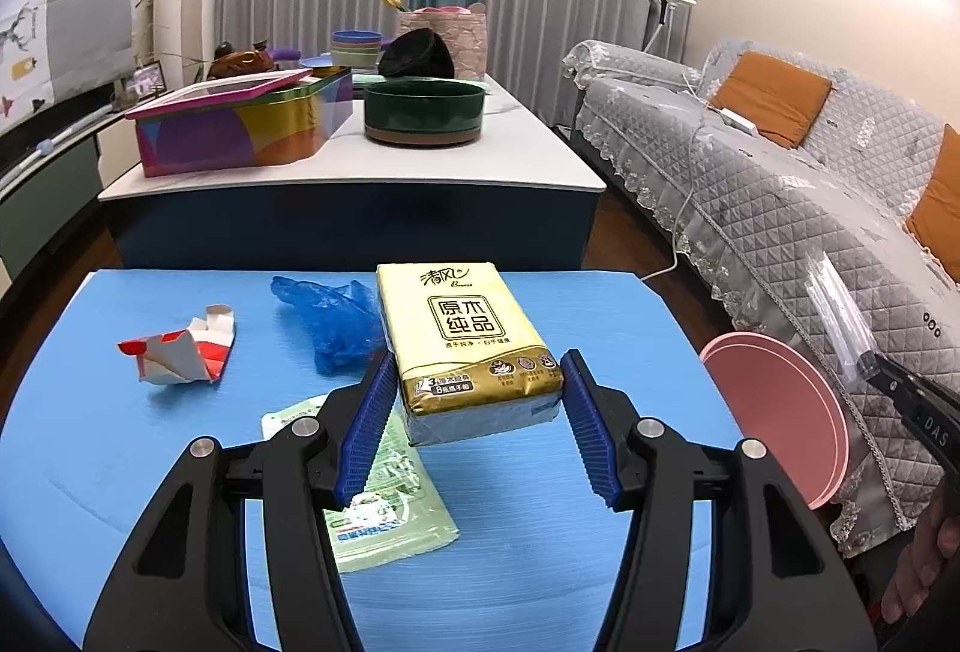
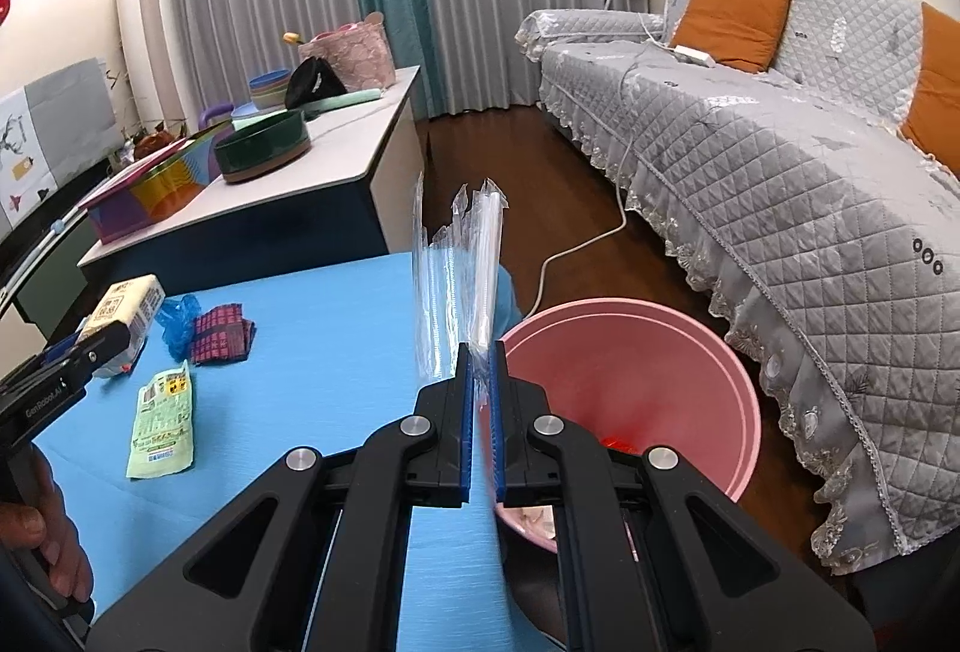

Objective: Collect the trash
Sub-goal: 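Carry both items over the pink bin and open both grippers to drop them, then move both grippers back to the table toward the blue bag and red box, then grasp the blue plastic bag with the right gripper while the left grasps the red-and-white box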

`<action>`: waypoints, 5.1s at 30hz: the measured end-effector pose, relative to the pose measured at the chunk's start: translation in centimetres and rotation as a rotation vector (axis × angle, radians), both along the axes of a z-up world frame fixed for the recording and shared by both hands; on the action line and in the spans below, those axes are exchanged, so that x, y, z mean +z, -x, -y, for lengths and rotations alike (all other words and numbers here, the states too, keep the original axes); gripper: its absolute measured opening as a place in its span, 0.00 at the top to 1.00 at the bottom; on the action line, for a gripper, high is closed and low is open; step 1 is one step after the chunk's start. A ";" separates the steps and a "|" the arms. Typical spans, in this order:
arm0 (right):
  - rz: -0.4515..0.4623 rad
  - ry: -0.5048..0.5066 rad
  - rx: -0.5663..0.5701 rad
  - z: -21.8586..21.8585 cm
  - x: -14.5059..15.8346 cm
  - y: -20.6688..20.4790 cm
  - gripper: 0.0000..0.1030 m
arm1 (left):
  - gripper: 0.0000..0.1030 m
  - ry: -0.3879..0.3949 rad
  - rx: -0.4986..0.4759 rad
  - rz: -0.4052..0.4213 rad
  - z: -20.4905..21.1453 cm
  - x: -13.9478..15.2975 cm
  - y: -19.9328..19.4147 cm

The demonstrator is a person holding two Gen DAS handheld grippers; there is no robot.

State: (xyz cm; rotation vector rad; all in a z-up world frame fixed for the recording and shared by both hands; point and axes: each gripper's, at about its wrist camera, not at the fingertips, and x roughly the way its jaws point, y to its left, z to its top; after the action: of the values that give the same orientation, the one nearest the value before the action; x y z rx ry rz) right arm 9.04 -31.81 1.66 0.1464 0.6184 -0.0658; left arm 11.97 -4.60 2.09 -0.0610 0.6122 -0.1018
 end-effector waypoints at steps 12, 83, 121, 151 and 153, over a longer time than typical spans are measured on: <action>-0.011 -0.034 -0.090 5.4 1.8 0.2 0.95 | 0.47 -0.022 -0.088 -0.022 4.1 -0.5 -0.4; 0.031 -0.094 -0.167 7.8 2.6 -2.2 0.65 | 0.40 -0.022 -0.283 -0.011 12.5 1.0 -2.5; 0.061 -0.049 0.221 -11.3 0.7 -5.1 0.65 | 0.26 -0.026 0.218 -0.127 -19.3 -2.6 -5.6; -0.139 -0.063 0.552 -26.4 -5.1 -15.5 0.53 | 0.27 -0.022 0.182 -0.259 -20.6 -7.5 -9.8; -0.153 -0.059 0.556 -26.8 -5.5 -16.0 0.53 | 0.34 -0.018 0.176 -0.262 -20.6 -7.5 -9.9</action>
State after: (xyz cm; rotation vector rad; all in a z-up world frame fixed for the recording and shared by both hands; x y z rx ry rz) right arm 25.01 -5.04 -3.81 0.0225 0.7959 0.4831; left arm 21.84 15.99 -5.40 -0.1112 0.8663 0.0836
